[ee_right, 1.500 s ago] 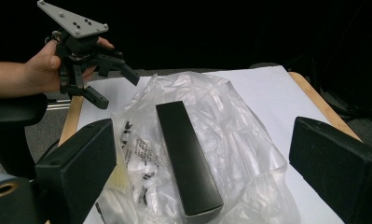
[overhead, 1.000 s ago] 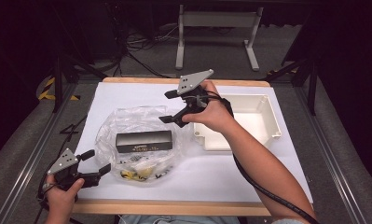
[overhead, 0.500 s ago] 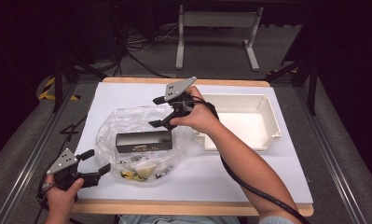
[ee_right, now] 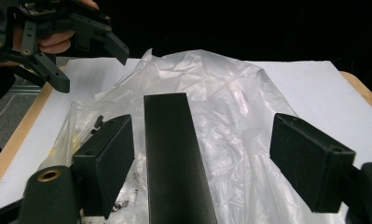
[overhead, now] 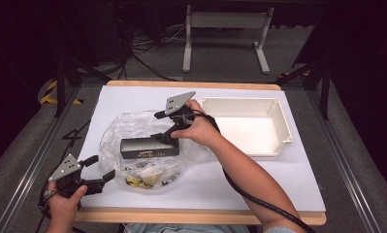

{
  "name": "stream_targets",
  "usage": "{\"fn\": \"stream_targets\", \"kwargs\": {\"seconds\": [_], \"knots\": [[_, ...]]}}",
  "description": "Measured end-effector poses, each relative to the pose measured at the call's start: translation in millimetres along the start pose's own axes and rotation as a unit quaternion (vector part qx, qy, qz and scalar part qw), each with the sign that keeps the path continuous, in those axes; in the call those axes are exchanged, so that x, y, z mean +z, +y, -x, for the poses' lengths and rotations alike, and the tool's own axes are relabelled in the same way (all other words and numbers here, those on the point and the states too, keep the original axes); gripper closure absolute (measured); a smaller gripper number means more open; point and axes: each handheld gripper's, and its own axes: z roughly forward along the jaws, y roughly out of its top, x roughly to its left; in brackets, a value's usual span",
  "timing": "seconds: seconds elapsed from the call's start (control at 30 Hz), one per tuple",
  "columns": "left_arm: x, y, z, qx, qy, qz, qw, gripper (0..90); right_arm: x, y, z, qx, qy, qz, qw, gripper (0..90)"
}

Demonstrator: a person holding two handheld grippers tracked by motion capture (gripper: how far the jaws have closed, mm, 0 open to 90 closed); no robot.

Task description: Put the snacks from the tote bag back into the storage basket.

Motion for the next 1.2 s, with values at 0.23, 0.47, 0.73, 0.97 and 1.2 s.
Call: {"fn": "stream_targets", "kwargs": {"seconds": [0.23, 0.47, 0.73, 0.97, 1.2], "knots": [[-0.2, 0.0, -0.1, 0.001, 0.000, 0.000, 1.0000, 11.5, 14.0, -9.9, -2.7, 0.001, 0.013, -0.012, 0.9999, 24.2], [-0.3, 0.3, -0.1, 0.001, 0.000, 0.001, 1.0000, 11.5, 26.8, -18.2, -2.6, 0.001, 0.021, -0.018, 0.9996, 24.8], [-0.4, 0.2, -0.3, 0.001, 0.000, 0.001, 1.0000, 11.5, 39.6, -27.9, -3.7, 0.005, 0.036, -0.038, 0.9986, 28.2], [-0.1, 0.2, -0.2, 0.000, 0.000, 0.001, 1.0000, 11.5, 44.2, -33.8, -1.3, 0.011, 0.042, -0.046, 0.9980, 32.6], [0.3, 0.1, -0.2, 0.001, 0.000, 0.001, 1.0000, 11.4, 50.8, -39.0, -0.5, 0.020, 0.048, -0.066, 0.9964, 31.8]]}}
